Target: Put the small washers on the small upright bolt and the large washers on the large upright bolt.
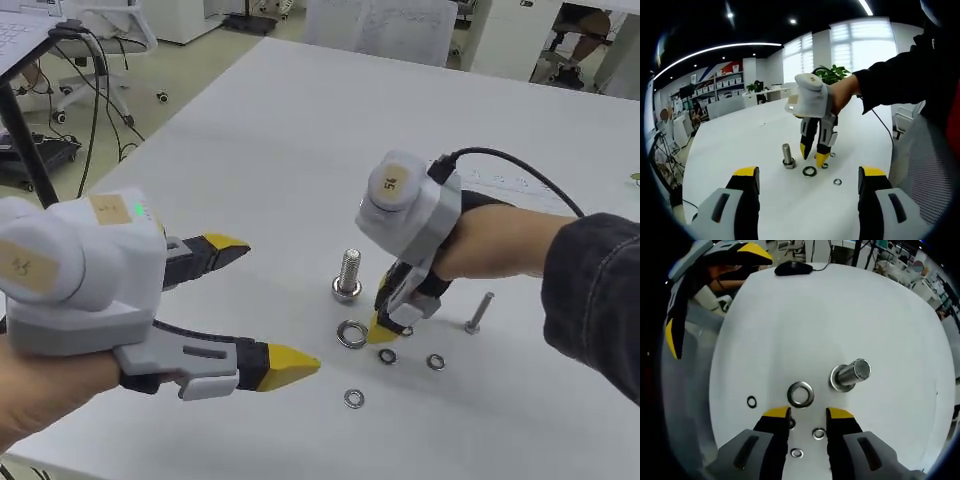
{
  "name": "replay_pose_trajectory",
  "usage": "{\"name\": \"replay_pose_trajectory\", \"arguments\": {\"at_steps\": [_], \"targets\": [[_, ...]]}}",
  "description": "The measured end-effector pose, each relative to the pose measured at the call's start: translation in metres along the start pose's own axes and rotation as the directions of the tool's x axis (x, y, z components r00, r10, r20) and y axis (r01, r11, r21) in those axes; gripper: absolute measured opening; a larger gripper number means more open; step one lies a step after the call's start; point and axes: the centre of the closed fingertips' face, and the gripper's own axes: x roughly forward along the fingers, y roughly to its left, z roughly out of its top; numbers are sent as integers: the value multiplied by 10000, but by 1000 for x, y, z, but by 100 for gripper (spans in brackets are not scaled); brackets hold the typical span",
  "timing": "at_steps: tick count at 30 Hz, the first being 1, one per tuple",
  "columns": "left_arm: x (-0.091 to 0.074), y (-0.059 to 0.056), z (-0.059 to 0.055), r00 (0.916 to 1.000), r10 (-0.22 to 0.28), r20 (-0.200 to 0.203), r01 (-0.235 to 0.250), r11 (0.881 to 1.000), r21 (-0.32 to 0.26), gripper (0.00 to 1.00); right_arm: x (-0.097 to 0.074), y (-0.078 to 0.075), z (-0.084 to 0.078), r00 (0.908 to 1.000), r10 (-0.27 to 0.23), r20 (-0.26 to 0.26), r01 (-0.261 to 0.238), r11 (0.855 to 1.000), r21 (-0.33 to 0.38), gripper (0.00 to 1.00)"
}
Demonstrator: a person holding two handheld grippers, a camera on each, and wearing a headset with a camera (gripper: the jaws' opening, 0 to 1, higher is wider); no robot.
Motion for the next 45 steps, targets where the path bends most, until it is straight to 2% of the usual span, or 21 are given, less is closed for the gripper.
{"name": "replay_pose_trajectory", "arguments": {"at_steps": [11, 17, 25, 45], "targets": [[-3, -1, -1, 10000, 14, -6, -14, 10000, -2, 80, 12, 9, 10, 9999, 172, -6, -172, 9997, -193, 30], [-3, -1, -1, 10000, 13, 5, -13, 10000, -24, 80, 13, 9, 12, 9999, 119, -78, -121, 9994, -315, 30], [-3, -1, 0, 10000, 5, 31, -5, 10000, -25, 79, 14, 9, 13, 9988, -154, -462, 120, 9972, -732, 30], [-1, -2, 1, 10000, -58, 62, 58, 10000, -12, 79, 14, 10, 12, 9972, -151, -730, 98, 9973, -723, 28]]}}
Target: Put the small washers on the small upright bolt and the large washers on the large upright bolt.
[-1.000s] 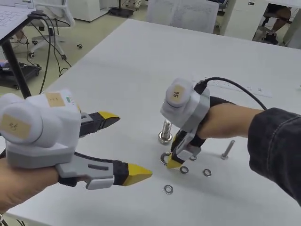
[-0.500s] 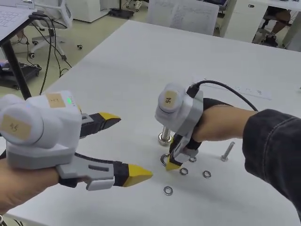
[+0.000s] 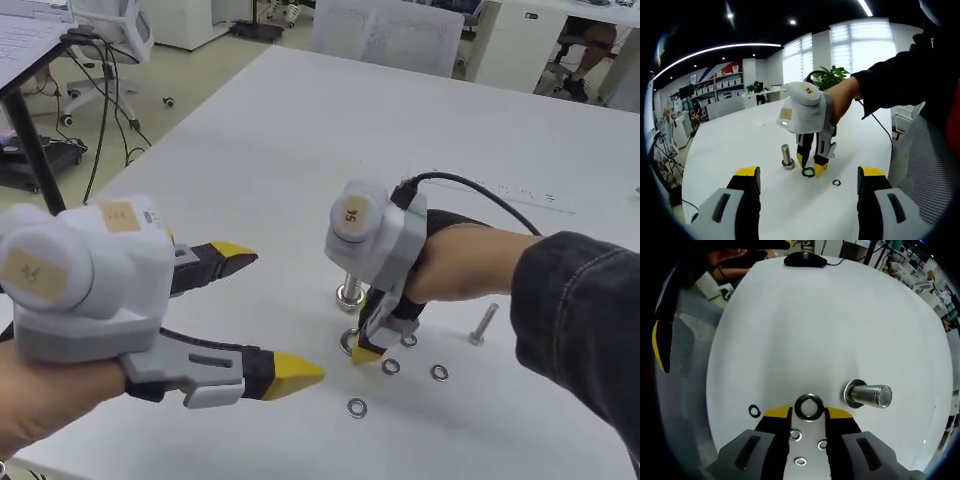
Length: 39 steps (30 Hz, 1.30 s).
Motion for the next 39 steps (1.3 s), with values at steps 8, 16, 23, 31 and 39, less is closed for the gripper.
{"name": "replay_pose_trajectory", "arguments": {"at_steps": [8, 16, 23, 31, 39], "targets": [[2, -1, -2, 9999, -53, -94, 53, 10000, 11, 79, 0, -1, -1, 10000, -59, -21, 59, 10000, 50, 26], [2, -2, -3, 9999, -74, -135, 74, 10000, -6, 79, 0, -1, 0, 10000, -38, -1, 38, 10000, 79, 25], [4, -2, -3, 9998, -113, -152, 113, 9999, -1, 79, -1, -1, -1, 10000, -45, -15, 45, 9999, 125, 24], [4, -2, -2, 9999, -101, -132, 100, 9999, -15, 78, -1, -2, -1, 10000, -71, -35, 72, 9999, 121, 24], [5, 0, -2, 9999, -91, -123, 90, 10000, -25, 78, -1, -3, -1, 9999, -99, 45, 98, 9998, 163, 23]]}}
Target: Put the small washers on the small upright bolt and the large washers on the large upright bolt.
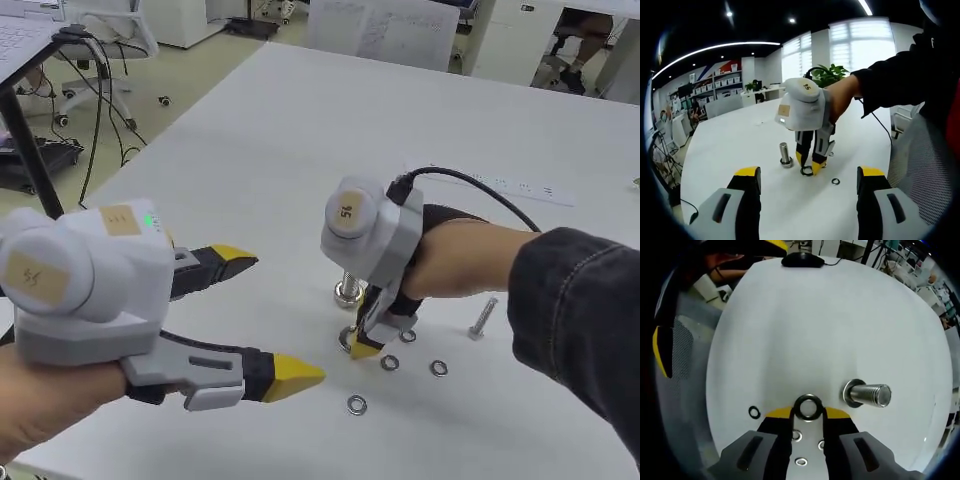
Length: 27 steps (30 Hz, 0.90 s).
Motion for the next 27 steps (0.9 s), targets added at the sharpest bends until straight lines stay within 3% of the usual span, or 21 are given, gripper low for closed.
{"name": "replay_pose_trajectory", "arguments": {"at_steps": [9, 27], "targets": [[2, 1, 0, 10000, -26, 8, 26, 10000, -27, 78, -2, -2, -11, 9998, -23, -212, 25, 9999, 111, 23], [3, -2, 0, 9999, -151, 13, 151, 9999, 5, 78, -22, 1, -18, 10000, -83, -47, 85, 9994, 346, 23]]}}
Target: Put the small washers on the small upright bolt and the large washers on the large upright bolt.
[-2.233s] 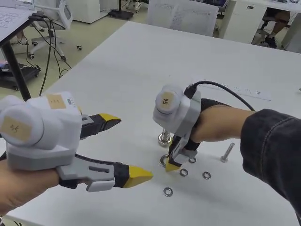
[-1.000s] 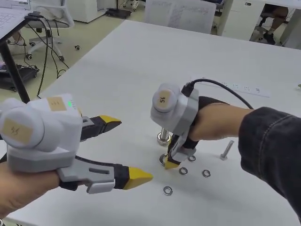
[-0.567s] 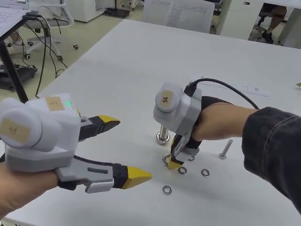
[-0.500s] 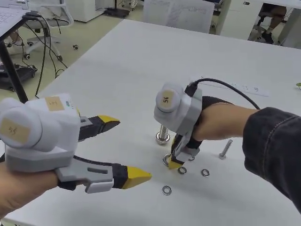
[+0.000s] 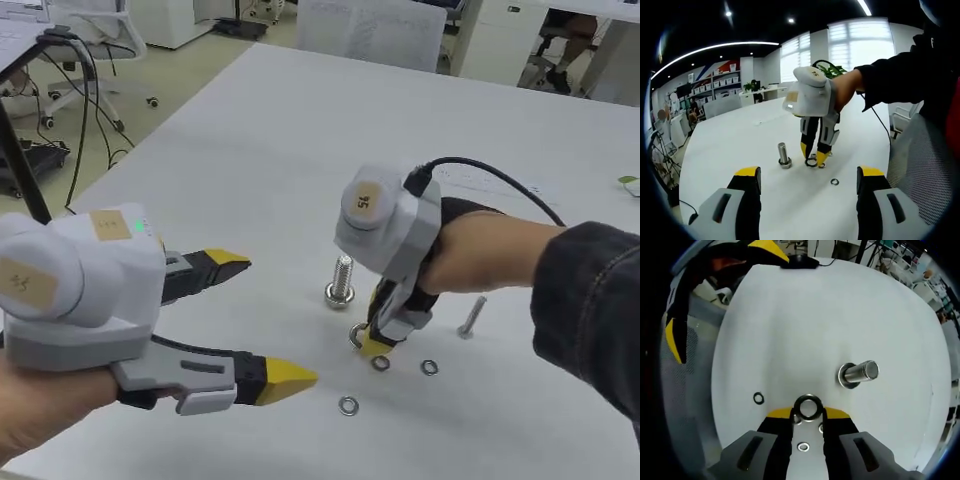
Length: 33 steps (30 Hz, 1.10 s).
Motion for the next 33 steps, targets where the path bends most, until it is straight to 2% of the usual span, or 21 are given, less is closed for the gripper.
{"name": "replay_pose_trajectory", "arguments": {"at_steps": [22, 33], "targets": [[-3, 1, 0, 9999, -32, 126, 33, 10000, -11, 78, -39, -4, -7, 9993, -188, 310, 182, 9996, 213, 23], [-3, 0, 1, 9998, -44, 189, 44, 10000, -1, 78, -62, -17, 0, 9979, -485, 427, 482, 9988, 78, 23]]}}
